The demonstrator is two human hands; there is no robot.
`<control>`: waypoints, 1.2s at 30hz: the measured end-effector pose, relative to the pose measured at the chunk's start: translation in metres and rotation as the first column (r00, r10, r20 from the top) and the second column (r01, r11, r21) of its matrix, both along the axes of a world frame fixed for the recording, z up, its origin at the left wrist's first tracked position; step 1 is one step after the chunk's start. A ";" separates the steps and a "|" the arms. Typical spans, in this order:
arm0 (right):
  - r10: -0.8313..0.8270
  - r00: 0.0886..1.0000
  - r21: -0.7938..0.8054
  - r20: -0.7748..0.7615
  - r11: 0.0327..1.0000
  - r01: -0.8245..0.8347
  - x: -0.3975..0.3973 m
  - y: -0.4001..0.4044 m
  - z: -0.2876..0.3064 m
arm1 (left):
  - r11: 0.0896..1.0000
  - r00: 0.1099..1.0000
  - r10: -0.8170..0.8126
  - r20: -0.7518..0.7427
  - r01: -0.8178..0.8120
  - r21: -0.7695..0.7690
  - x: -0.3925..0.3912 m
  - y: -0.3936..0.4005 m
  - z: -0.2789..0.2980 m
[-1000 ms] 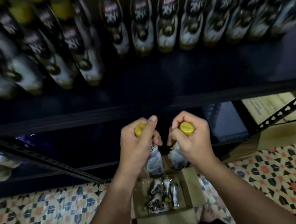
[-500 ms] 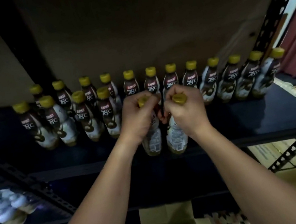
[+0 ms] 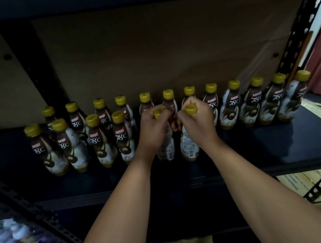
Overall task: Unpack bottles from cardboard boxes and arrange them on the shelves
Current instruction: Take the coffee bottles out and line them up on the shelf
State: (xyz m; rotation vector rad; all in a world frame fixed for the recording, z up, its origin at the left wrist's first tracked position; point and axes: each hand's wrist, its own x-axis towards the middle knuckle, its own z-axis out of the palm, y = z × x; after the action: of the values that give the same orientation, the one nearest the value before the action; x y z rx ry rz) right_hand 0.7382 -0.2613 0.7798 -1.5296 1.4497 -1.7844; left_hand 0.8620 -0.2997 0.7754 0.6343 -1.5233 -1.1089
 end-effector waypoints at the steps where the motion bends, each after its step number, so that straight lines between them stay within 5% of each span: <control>1: -0.003 1.000 0.000 0.000 1.000 0.003 0.000 -0.001 0.000 | 1.000 1.000 0.007 0.003 -0.007 0.003 0.000 -0.002 0.000; 7: -0.020 0.999 0.001 -0.026 1.000 0.020 0.000 -0.001 0.000 | 0.998 0.998 0.056 0.001 -0.056 0.023 -0.002 -0.001 0.002; 10: -0.171 0.983 -0.027 -0.073 0.985 0.169 0.003 0.001 -0.007 | 0.977 0.980 0.201 -0.005 -0.200 0.070 -0.004 0.006 0.000; 14: -0.331 0.932 -0.083 -0.148 0.943 0.321 0.011 0.008 -0.020 | 0.915 0.914 0.401 0.066 -0.396 -0.080 -0.006 0.018 -0.010; 28: 0.041 0.981 0.174 -0.188 0.985 -0.008 -0.015 0.036 -0.028 | 0.996 0.965 0.084 0.250 -0.079 -0.031 0.032 0.038 -0.015; 36: -0.031 0.969 0.105 -0.244 0.993 0.058 -0.017 0.035 -0.042 | 0.958 0.923 0.277 0.266 -0.244 -0.150 0.027 0.035 -0.039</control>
State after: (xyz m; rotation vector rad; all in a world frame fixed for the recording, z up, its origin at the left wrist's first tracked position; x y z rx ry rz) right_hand 0.7207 -0.2258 0.7373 -1.7160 1.6791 -1.5535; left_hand 0.8893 -0.2649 0.7362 0.9192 -1.6746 -0.7439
